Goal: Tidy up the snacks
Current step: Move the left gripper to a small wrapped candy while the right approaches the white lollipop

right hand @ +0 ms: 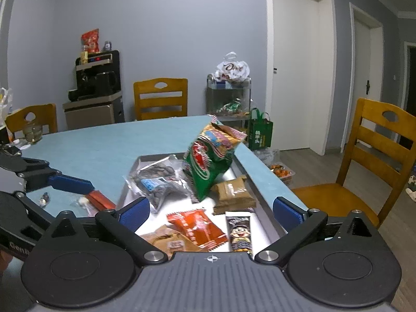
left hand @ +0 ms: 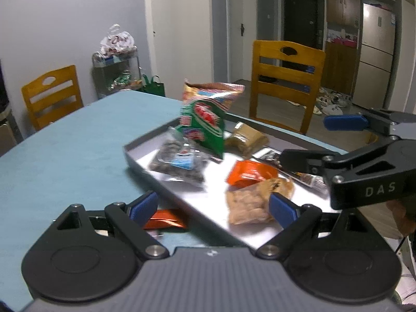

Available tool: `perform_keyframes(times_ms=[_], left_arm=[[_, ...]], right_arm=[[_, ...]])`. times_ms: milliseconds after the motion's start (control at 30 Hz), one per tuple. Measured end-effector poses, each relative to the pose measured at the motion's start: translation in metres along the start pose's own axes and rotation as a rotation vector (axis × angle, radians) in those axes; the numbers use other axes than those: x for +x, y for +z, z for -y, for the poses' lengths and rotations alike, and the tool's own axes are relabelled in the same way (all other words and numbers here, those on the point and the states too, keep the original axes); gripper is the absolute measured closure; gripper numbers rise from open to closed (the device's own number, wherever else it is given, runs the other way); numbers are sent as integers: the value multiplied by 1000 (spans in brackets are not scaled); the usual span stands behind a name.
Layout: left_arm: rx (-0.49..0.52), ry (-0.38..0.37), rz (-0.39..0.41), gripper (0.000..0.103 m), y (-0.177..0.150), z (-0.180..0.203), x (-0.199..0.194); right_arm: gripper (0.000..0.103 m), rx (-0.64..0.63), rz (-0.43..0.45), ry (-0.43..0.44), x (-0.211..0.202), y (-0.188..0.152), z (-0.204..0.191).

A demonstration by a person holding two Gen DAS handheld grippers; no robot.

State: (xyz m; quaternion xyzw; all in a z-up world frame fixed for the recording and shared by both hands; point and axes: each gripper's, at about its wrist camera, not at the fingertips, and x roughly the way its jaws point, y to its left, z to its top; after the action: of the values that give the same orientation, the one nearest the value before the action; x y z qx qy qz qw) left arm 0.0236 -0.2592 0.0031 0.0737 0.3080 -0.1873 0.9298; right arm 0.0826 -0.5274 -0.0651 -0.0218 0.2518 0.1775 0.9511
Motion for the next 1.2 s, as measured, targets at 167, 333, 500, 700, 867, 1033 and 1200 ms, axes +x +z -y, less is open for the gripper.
perform_keyframes(times_ms=[167,333,500,700,867,1033,1200], left_arm=[[-6,26,17,9,-5,-18,-18],[-16,67,34,9,-9,-38,-30],[-66,98,48,9,-13,-65,-44],[-108,151,59,9,-22,-95,-62],[-108,208,60,9,-22,-119,-75],[-164,252,76,5,-25,-149,-82],[-254,268,75,5,-39,-178,-82]], right_arm=[[0,-25,14,7,-2,5,-18],[0,-76,30,25,-2,13,-37],[0,5,-56,109,6,22,-43],[0,-4,-40,117,3,27,-61],[0,-36,-69,114,10,33,-85],[0,-55,-101,184,14,33,-109],[0,-85,-119,208,13,29,-127]])
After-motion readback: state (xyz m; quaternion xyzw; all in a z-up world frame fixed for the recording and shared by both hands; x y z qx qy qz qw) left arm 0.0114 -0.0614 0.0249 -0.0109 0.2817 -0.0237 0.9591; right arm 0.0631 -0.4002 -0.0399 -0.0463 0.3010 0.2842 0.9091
